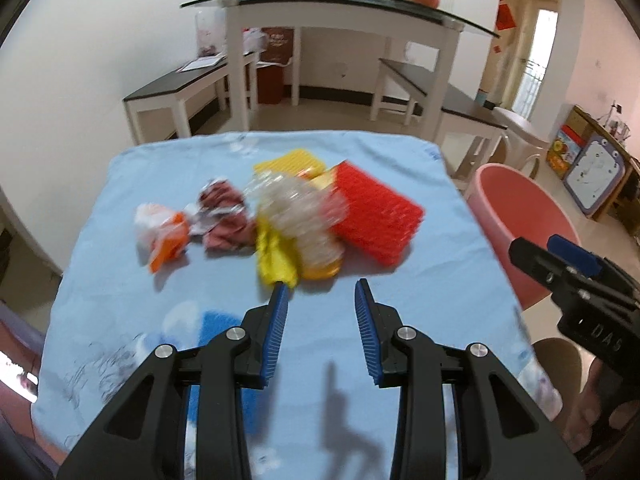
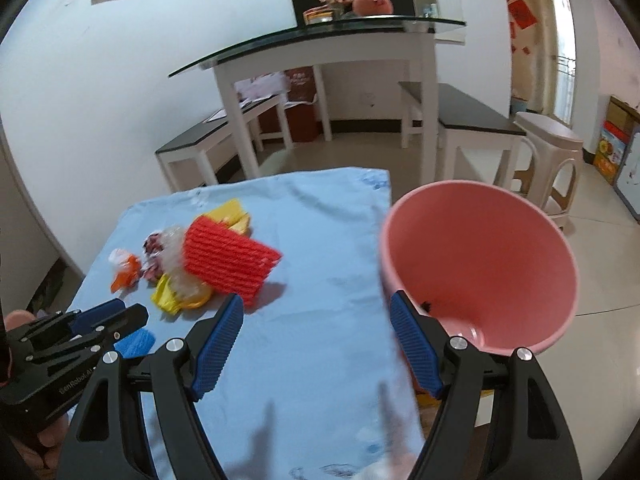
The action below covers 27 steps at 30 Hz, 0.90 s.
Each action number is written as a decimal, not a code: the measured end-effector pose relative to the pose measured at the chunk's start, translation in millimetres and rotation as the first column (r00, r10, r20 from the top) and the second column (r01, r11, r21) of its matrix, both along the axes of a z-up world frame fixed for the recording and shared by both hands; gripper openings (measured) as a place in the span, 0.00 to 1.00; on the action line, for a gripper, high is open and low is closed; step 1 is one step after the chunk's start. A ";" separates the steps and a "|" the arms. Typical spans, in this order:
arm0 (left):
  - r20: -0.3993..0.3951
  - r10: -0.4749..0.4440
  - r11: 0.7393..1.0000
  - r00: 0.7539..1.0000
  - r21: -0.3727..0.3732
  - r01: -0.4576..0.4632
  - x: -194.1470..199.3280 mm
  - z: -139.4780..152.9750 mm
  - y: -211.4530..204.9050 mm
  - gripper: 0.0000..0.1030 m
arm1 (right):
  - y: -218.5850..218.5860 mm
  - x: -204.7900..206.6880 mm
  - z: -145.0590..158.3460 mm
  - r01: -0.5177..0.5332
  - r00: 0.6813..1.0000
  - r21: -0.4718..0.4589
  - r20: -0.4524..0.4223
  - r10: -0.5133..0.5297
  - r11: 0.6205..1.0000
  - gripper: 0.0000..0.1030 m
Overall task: Collect trash
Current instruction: 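Move both grippers back over the table toward the blue foam net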
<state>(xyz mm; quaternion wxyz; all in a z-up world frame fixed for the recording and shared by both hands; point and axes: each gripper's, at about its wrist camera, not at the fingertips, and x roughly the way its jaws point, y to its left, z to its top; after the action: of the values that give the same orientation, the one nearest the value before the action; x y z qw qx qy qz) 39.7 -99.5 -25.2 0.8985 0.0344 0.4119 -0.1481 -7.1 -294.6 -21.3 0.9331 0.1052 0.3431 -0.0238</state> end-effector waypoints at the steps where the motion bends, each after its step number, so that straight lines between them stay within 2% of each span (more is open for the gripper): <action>1: -0.005 0.009 1.000 1.000 0.003 -0.009 -1.2 -2.4 5.7 0.34 | 4.2 0.4 -0.8 -0.008 1.000 0.003 -0.004 0.008 1.000 0.72; 16: -0.063 0.079 0.997 0.995 0.029 -0.078 -8.9 -23.6 46.4 0.34 | 46.7 12.1 -21.4 -0.112 0.990 0.019 -0.082 0.113 0.994 0.72; 27: -0.100 0.068 0.998 0.993 0.022 -0.066 -14.9 -36.7 64.2 0.34 | 63.0 16.3 -33.4 -0.149 0.981 0.033 -0.120 0.152 0.988 0.72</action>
<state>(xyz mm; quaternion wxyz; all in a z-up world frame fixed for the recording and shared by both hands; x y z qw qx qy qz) 24.8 -35.3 -61.9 0.8806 0.0214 0.4590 -0.1156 9.2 -231.5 -54.7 0.9082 0.0884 0.4066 0.0447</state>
